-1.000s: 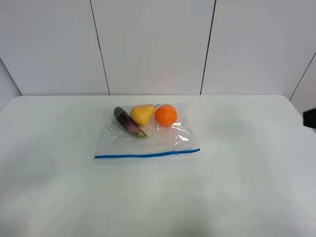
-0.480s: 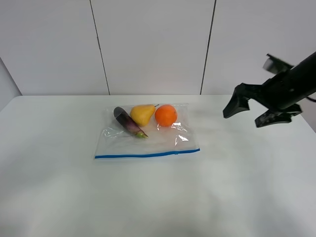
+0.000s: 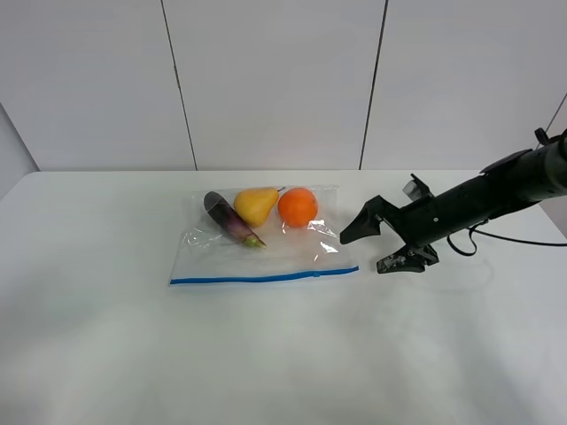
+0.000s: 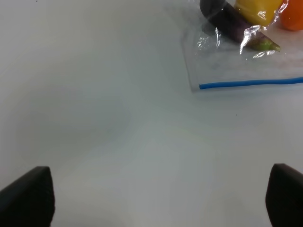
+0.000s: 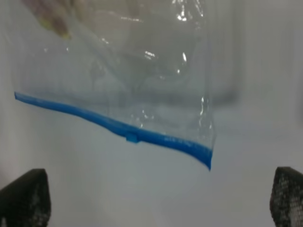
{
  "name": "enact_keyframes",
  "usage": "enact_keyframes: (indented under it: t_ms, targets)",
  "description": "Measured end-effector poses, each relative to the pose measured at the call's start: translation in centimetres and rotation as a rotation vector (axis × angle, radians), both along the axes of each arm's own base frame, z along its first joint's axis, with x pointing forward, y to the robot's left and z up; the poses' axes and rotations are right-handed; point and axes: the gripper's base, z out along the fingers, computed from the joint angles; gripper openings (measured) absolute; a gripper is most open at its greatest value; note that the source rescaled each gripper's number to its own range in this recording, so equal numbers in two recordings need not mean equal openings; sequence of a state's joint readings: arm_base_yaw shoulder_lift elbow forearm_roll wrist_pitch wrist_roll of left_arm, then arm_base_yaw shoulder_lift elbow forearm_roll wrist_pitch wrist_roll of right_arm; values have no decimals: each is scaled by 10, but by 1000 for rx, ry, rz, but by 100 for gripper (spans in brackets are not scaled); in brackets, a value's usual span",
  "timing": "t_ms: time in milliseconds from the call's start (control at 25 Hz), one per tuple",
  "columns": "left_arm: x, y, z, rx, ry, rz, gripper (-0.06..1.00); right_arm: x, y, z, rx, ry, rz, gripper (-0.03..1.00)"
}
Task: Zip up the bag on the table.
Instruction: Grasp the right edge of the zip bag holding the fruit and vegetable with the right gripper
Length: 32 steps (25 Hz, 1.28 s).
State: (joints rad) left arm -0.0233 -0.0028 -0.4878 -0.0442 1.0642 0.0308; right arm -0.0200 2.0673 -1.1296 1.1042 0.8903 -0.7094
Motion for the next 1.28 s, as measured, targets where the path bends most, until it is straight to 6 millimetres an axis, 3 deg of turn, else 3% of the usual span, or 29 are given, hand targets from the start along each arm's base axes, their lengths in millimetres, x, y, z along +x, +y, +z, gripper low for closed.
enact_keyframes:
  t_ms: [240, 480, 600, 880, 1120, 1280]
  targets:
    - [0, 0, 0, 0, 0, 0, 100, 2, 11, -25, 51, 22, 2, 92]
    - [0, 0, 0, 0, 0, 0, 100, -1, 34, -26, 34, -9, 61, 91]
    - [0, 0, 0, 0, 0, 0, 100, 0, 43, -25, 26, -29, 84, 83]
    - [0, 0, 0, 0, 0, 0, 100, 2, 42, -26, -1, -44, 75, 75]
    - [0, 0, 0, 0, 0, 0, 100, 3, 41, -27, -15, -50, 68, 51]
    - [0, 0, 0, 0, 0, 0, 100, 3, 41, -27, -16, -51, 66, 44]
